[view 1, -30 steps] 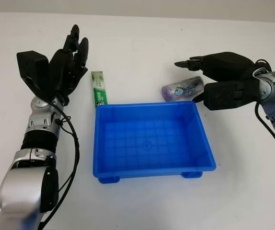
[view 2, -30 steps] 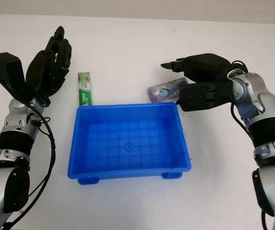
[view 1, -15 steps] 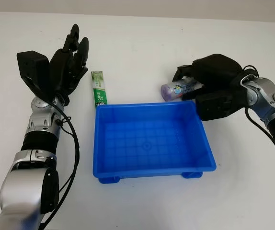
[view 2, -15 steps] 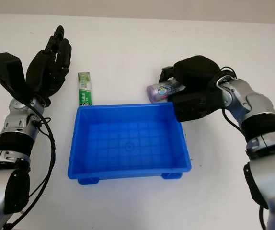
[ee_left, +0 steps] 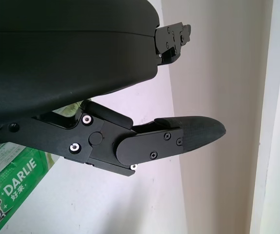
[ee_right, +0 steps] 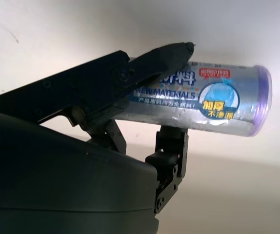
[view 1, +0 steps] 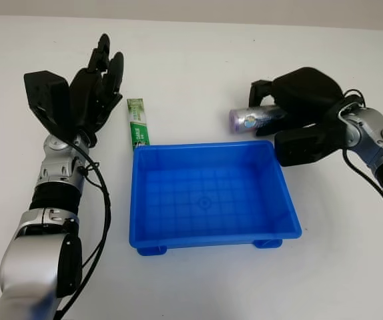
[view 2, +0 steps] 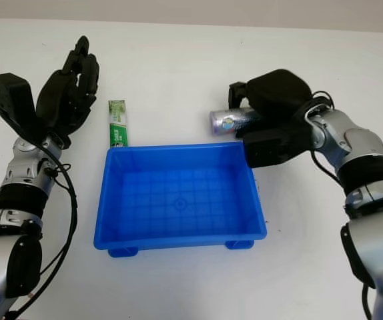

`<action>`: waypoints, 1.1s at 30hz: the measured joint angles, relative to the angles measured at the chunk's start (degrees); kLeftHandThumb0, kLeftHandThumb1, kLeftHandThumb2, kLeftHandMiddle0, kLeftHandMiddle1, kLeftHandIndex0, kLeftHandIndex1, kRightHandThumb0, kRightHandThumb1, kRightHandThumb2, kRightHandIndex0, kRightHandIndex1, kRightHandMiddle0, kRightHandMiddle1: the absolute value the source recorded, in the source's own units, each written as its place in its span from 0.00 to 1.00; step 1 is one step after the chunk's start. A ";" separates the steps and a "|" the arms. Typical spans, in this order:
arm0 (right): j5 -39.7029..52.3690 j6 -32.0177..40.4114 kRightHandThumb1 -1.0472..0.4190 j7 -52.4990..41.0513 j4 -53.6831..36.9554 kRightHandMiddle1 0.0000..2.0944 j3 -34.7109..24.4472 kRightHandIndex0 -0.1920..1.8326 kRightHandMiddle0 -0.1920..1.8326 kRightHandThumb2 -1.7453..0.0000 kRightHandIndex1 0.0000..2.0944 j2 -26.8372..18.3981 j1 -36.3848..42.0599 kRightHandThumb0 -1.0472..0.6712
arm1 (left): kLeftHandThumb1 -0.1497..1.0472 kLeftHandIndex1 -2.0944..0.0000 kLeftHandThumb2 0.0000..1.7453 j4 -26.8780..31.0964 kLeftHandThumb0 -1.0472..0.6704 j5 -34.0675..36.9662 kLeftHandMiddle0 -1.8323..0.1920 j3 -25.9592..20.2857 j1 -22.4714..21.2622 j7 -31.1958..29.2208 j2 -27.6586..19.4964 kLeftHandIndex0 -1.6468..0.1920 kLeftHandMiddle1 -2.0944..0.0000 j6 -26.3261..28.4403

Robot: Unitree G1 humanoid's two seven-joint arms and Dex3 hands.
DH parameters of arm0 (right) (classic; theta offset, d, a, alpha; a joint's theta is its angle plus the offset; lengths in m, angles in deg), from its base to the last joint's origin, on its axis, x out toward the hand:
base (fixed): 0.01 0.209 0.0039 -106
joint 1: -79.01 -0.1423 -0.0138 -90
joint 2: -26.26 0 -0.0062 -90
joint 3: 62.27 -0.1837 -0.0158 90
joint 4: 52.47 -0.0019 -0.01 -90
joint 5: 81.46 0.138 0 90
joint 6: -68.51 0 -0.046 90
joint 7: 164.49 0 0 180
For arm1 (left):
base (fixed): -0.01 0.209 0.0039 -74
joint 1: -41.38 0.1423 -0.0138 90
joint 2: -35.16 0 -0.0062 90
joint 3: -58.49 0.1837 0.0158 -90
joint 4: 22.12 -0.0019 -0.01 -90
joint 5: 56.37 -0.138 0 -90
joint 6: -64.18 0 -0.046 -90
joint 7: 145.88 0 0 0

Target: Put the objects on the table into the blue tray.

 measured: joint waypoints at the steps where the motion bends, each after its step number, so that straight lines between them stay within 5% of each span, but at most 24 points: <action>1: 2.78 0.40 0.00 -0.72 -1.49 1.00 -1.97 0.46 0.35 0.89 1.00 0.03 0.05 0.37 | 1.00 0.99 0.34 0.00 0.17 0.00 1.00 0.05 0.00 0.03 0.00 1.00 1.00 0.01; 7: 15.13 9.85 0.00 -4.65 -22.93 1.00 -12.17 0.64 0.49 0.84 1.00 2.37 3.05 0.38 | 1.00 1.00 0.33 0.00 0.17 0.01 1.00 0.19 0.00 -0.08 0.05 1.00 1.00 0.20; 14: 22.25 25.81 0.00 -16.26 -52.39 1.00 -14.05 0.60 0.40 0.85 1.00 5.46 13.74 0.41 | 1.00 1.00 0.33 -0.01 0.17 0.02 1.00 0.20 0.00 -0.26 0.05 1.00 1.00 0.33; 20: 26.50 35.88 0.00 -27.79 -74.91 1.00 -14.08 0.67 0.44 0.88 1.00 5.46 21.83 0.44 | 1.00 1.00 0.33 0.00 0.18 0.32 1.00 0.14 0.00 -0.54 0.52 1.00 1.00 0.38; 25: 25.59 41.68 0.00 -33.51 -80.68 1.00 -13.30 0.78 0.56 0.87 1.00 5.13 23.11 0.43 | 1.00 1.00 0.33 0.06 0.18 0.29 1.00 0.18 0.00 -0.51 0.77 1.00 1.00 0.52; 33: 25.47 49.84 0.00 -44.96 -83.49 1.00 -10.99 0.65 0.40 0.90 1.00 1.66 23.08 0.42 | 1.00 1.00 0.33 0.52 0.18 0.30 1.00 0.18 0.00 -0.54 0.75 1.00 1.00 0.56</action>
